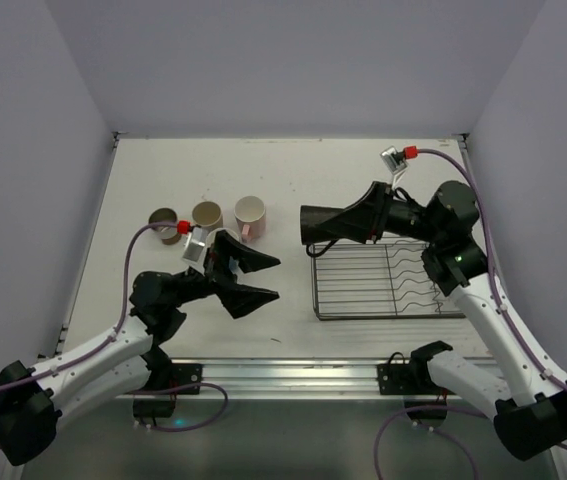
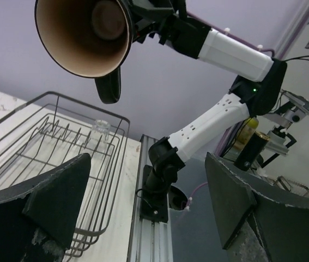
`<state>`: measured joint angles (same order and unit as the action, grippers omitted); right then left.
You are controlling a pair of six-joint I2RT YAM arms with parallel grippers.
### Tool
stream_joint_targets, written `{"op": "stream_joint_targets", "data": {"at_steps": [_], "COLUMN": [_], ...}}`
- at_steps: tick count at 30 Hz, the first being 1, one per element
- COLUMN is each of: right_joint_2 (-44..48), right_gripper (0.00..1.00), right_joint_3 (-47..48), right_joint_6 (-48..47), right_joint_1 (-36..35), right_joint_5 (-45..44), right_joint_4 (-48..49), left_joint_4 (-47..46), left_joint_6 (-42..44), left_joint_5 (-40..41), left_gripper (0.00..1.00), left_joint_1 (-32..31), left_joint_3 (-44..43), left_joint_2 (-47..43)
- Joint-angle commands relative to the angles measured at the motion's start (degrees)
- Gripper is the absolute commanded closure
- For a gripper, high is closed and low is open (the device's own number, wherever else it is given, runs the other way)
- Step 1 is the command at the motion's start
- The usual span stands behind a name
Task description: Unload the cups from the dish rack
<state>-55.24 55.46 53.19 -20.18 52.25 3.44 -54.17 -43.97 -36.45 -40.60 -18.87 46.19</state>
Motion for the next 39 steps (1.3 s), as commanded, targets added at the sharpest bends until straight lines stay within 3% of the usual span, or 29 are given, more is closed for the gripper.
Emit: {"op": "stream_joint_targets", "data": {"at_steps": [1, 16, 39], "right_joint_2": [1.72, -1.0, -8.3], "right_gripper": [1.0, 1.0, 1.0], "right_joint_3": [0.44, 1.05, 4.74], "right_joint_6": [5.87, 2.97, 3.59], "right_joint_1": [-2.04, -12.15, -19.19], "right_joint_5": [1.98, -3.29, -9.0], "right_joint_4": [10.26, 11.06, 14.49], "left_joint_4": [-8.58, -9.99, -11.22], "left_joint_6": [-0.86, -0.42, 2.3], "left_joint_5": [-1.26, 5.68, 12.53], "left_gripper": [0.11, 0.18, 0.39], "left_joint_1": [-0.62, -4.58, -7.56], "left_joint_3": [-0.9, -3.28, -3.28], "left_joint_2": [0.3, 4.96, 5.49]}}
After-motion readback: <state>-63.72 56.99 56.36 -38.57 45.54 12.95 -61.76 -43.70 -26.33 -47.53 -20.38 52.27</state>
